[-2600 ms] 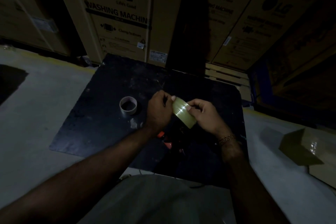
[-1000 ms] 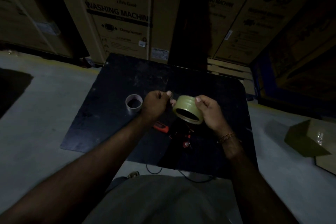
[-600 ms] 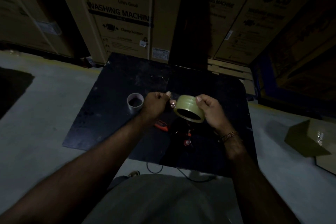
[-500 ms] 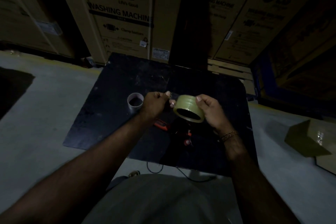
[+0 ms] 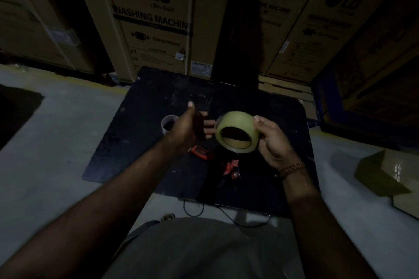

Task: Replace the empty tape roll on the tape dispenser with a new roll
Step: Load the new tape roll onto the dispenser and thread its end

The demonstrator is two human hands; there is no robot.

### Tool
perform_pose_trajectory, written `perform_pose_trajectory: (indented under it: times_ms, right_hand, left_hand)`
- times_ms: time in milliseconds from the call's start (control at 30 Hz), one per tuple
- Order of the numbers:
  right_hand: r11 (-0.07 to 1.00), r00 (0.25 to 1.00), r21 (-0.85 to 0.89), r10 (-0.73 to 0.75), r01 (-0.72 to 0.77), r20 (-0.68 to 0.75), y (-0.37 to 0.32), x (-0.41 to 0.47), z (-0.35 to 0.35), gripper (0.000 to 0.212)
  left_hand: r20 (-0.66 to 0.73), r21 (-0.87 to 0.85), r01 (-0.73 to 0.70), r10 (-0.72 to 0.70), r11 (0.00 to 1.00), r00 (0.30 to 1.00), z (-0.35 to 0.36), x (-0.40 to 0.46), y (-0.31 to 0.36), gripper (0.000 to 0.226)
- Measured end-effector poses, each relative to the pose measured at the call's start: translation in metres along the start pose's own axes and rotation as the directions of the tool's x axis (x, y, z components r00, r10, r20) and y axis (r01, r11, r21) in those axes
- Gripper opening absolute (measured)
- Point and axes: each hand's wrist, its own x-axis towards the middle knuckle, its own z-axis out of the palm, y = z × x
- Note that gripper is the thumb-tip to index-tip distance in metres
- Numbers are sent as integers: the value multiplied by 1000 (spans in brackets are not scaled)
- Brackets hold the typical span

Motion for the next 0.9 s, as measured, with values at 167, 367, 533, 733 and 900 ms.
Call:
perform_pose_trajectory:
  times_ms: [167, 367, 533, 733, 900]
  right_hand:
    - [994, 999, 109, 23, -29, 49, -12, -4, 5, 42]
    - [956, 995, 277, 81, -93, 56, -13, -7, 7, 45]
    - [952, 992, 278, 122, -125, 28, -6, -2, 7, 50]
    - [946, 971, -324, -51, -28, -235, -2, 2, 12, 35]
    - [822, 965, -566, -198, 67, -174, 1, -2, 28, 37]
  left_hand:
    - [181, 180, -59, 26, 982, 983, -9, -10, -13, 39]
    - [375, 200, -158, 73, 967, 924, -15, -14, -16, 41]
    - [346, 378, -378, 250, 845, 904, -12, -23, -13, 50]
    - [212, 630, -431, 391, 646, 896, -14, -24, -16, 57]
    - [203, 878, -419, 613, 230, 763, -13, -20, -27, 59]
